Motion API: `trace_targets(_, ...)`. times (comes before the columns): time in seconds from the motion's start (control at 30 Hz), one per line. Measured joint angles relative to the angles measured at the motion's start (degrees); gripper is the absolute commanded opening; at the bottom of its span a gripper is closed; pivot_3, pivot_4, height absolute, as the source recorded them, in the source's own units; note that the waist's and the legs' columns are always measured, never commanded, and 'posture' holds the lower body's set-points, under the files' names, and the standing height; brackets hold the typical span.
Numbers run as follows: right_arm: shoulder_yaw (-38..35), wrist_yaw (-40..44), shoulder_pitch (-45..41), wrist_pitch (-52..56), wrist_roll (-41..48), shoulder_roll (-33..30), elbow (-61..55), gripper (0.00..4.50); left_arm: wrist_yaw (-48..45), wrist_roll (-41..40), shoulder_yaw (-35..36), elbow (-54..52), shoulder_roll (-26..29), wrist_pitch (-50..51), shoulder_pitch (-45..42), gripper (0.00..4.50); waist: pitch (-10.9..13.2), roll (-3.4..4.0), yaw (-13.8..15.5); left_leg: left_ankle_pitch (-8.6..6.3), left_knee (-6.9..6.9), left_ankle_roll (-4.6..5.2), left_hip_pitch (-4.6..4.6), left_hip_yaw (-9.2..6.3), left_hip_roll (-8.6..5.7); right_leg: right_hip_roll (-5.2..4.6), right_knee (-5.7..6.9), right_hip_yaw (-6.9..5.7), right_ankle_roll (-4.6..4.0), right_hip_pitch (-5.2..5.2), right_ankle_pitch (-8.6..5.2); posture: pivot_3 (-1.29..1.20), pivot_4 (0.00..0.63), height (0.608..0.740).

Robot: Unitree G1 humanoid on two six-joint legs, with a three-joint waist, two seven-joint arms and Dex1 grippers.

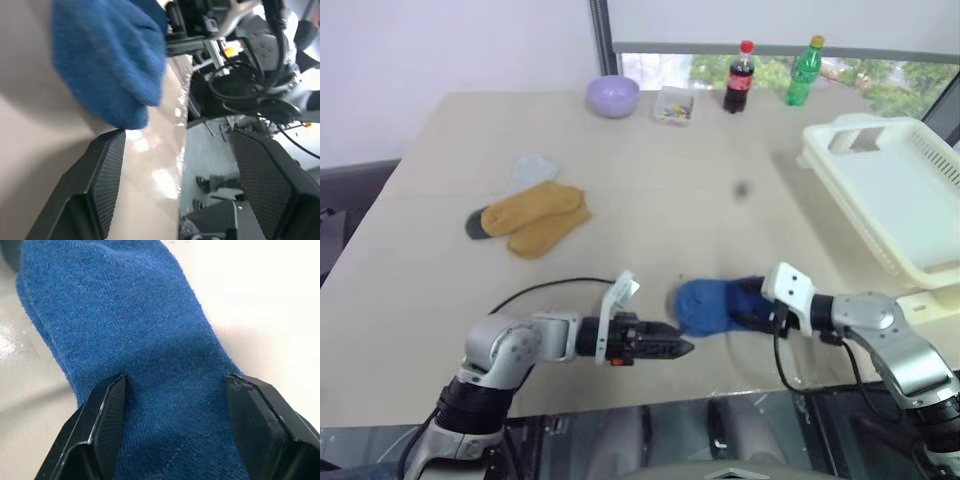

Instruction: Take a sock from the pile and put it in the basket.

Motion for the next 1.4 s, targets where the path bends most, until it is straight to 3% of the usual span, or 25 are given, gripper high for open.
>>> trace_targets(0.23,0.3,-0.03,-0.34,-0.56,-0.15,0.3,0.58,3.2,1.43,-0.49,0.03,-0.14,0.62,2.14,0.18,3.56,0.0,0.0,-0.05,0.0,-0.01,0.0,0.02,0.01,0.0,0.01,0.0,0.01,0.0,0.01,0.0,0.0,0.15,0.74)
trace_targets(0.43,0.39,-0.06,-0.62,-0.54,-0.38,0.55,1.04,3.2,-1.27,2.14,-2.45,1.25,2.16,-4.01,1.0,3.56,-0.09,0.11,0.0,0.0,-0.02,0.0,0.08,0.03,-0.01,-0.02,0.0,0.02,-0.01,0.04,0.0,0.0,0.15,0.74)
trace_targets(0.6,0.42,-0.25,-1.11,-0.54,-1.3,0.64,1.6,3.2,-0.2,2.66,-1.97,7.28,-3.77,-6.44,-1.01,3.56,-0.21,0.25,0.58,0.01,0.09,0.0,0.13,-0.11,-0.07,-0.07,0.0,0.07,0.0,0.13,0.0,0.0,0.15,0.74)
trace_targets(0.93,0.46,-0.3,-1.16,-0.5,-1.35,0.67,1.51,3.2,1.52,1.75,-0.02,10.15,-6.64,-4.22,-3.22,3.56,-0.22,0.28,0.45,0.02,0.11,0.01,0.14,-0.17,-0.1,-0.06,0.02,0.06,0.0,0.14,0.01,0.0,0.15,0.74)
trace_targets(1.4,0.65,-0.49,-1.18,-0.45,-1.34,1.78,1.17,3.2,14.05,-7.79,11.15,12.03,-16.22,6.79,-6.86,3.56,-0.11,0.14,-0.08,0.02,0.03,0.01,-0.01,-0.26,-0.1,0.08,-0.01,0.01,0.0,0.08,0.01,0.0,0.15,0.74)
